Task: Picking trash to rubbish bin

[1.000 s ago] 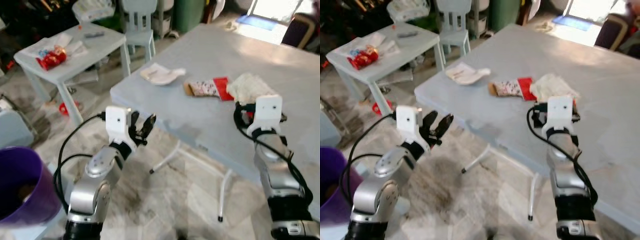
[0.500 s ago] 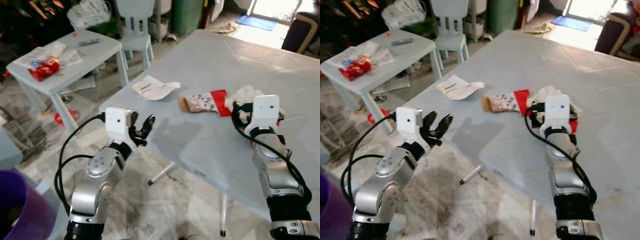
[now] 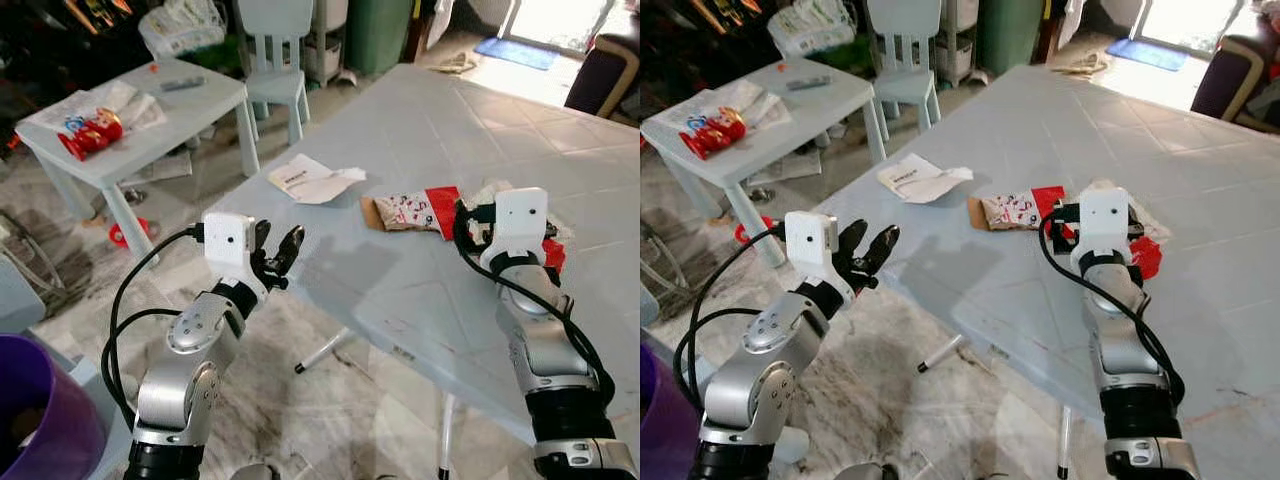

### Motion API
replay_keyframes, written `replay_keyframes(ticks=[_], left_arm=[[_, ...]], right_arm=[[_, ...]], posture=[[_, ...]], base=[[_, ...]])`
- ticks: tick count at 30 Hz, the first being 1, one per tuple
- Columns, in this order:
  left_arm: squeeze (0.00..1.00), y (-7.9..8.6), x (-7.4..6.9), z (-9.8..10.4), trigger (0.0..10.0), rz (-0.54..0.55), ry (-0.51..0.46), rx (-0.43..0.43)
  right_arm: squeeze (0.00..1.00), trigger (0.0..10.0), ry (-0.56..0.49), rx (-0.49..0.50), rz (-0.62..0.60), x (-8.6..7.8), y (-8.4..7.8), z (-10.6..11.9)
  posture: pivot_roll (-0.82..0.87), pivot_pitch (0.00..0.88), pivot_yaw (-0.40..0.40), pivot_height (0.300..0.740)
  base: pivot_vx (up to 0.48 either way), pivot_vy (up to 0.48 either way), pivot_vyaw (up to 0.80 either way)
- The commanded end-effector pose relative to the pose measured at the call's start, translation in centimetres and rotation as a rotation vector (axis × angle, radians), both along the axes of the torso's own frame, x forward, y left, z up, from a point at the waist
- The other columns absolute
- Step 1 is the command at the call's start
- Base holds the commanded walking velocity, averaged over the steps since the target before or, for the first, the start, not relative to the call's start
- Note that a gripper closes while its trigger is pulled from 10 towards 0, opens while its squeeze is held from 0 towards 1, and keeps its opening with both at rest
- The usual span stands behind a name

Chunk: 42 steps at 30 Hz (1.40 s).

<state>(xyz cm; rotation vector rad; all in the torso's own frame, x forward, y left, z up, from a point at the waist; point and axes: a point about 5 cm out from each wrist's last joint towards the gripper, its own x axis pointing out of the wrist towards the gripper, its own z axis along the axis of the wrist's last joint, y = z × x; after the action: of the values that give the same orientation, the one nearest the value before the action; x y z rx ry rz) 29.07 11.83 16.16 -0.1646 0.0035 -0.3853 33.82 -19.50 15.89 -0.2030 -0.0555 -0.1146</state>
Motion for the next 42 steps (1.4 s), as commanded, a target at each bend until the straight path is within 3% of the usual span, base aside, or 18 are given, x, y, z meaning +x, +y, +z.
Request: replay_keyframes(ticks=[1, 29, 42], left_arm=[[0.0, -0.17, -0.07, 0.09, 10.0, -0.009, -0.006, -0.003], [0.0, -0.16, -0.04, 0.03, 10.0, -0.007, -0.008, -0.001], [0.0, -0.09, 0.0, -0.1, 10.0, 0.012, 0.002, -0.022]], right_arm=[[0.0, 10.0, -0.004, 0.001, -0.003, 0.05, -0.23, 0.19], [0.0, 10.0, -0.004, -0.003, 0.002, 0.12, -0.22, 0.22], [0.0, 10.0, 0.008, -0.002, 0.024, 0.09, -0.02, 0.08]], posture=[[0.11, 0.116, -0.042, 0.74], [0.1, 0.114, -0.044, 0.74], [0.1, 0.116, -0.047, 0.74]], base=[[0.0, -0.319, 0.0], [0.0, -0.311, 0.0], [0.0, 0.0, 0.0]])
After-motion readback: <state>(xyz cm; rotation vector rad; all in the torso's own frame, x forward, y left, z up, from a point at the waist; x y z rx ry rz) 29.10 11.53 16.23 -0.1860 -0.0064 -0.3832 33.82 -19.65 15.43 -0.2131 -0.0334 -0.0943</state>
